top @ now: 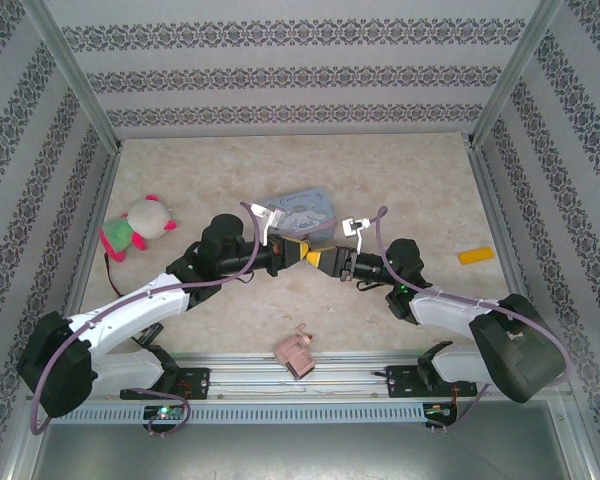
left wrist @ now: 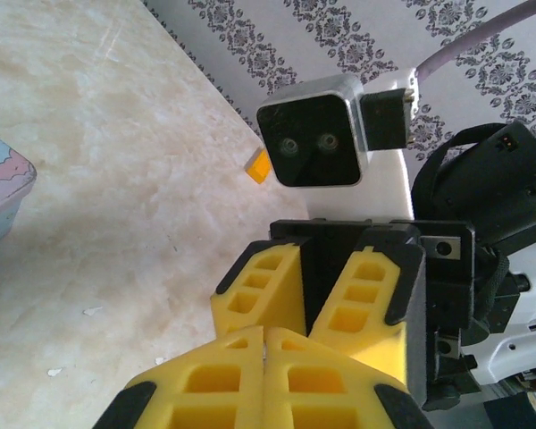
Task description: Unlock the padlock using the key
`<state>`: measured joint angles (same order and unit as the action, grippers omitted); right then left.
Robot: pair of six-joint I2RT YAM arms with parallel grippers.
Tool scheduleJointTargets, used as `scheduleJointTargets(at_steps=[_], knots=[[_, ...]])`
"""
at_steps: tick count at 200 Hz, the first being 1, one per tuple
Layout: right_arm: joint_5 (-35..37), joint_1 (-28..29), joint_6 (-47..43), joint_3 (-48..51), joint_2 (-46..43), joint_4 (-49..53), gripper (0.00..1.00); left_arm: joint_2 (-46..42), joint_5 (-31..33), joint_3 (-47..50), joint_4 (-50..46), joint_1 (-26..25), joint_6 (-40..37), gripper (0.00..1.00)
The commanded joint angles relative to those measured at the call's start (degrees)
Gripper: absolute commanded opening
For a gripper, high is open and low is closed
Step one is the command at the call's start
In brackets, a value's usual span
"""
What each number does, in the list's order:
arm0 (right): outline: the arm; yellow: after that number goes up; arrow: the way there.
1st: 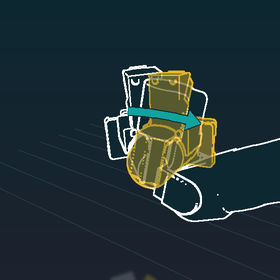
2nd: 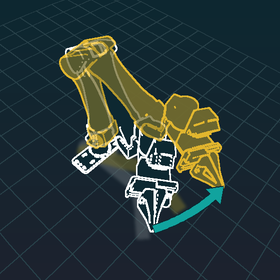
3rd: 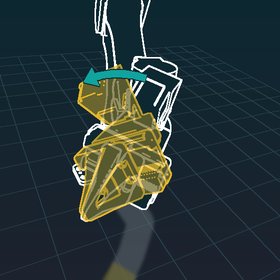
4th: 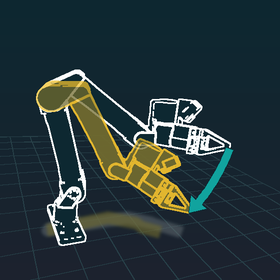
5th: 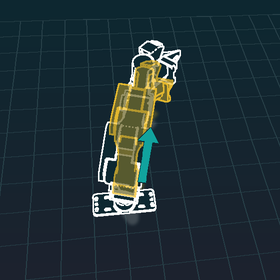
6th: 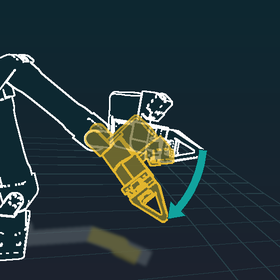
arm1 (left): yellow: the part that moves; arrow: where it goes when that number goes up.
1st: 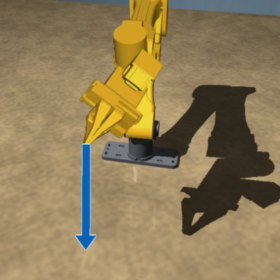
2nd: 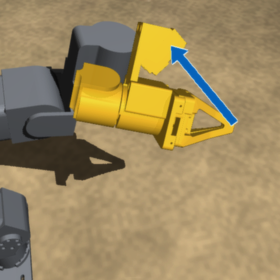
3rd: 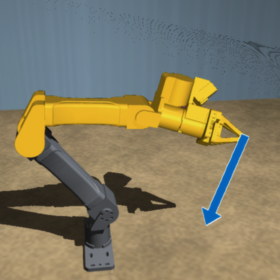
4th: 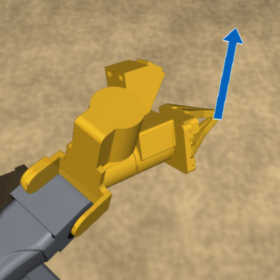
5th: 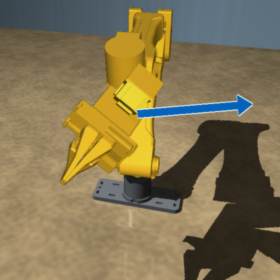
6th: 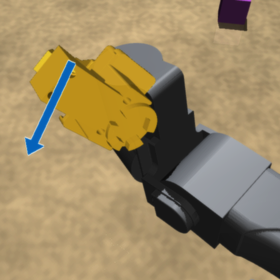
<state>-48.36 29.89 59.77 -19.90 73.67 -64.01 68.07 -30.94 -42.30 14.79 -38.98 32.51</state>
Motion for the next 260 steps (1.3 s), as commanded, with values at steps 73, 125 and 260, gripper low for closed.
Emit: scheduleJointTargets(at_steps=[73,125,260], knots=[[-1.76,-0.08,0.88,-0.84,0.78,-5.51,0.25,-0.89,-0.44,1.18,5.16,1.10,1.85,0.00],[-1.74,-0.78,1.05,-0.14,-0.14,-5.60,0.24,-1.16,-0.02,1.48,5.76,1.42,2.20,0.00],[-1.22,-1.68,1.32,1.84,-2.30,-5.56,0.16,-0.68,-0.29,2.23,8.24,1.72,3.48,0.00]])
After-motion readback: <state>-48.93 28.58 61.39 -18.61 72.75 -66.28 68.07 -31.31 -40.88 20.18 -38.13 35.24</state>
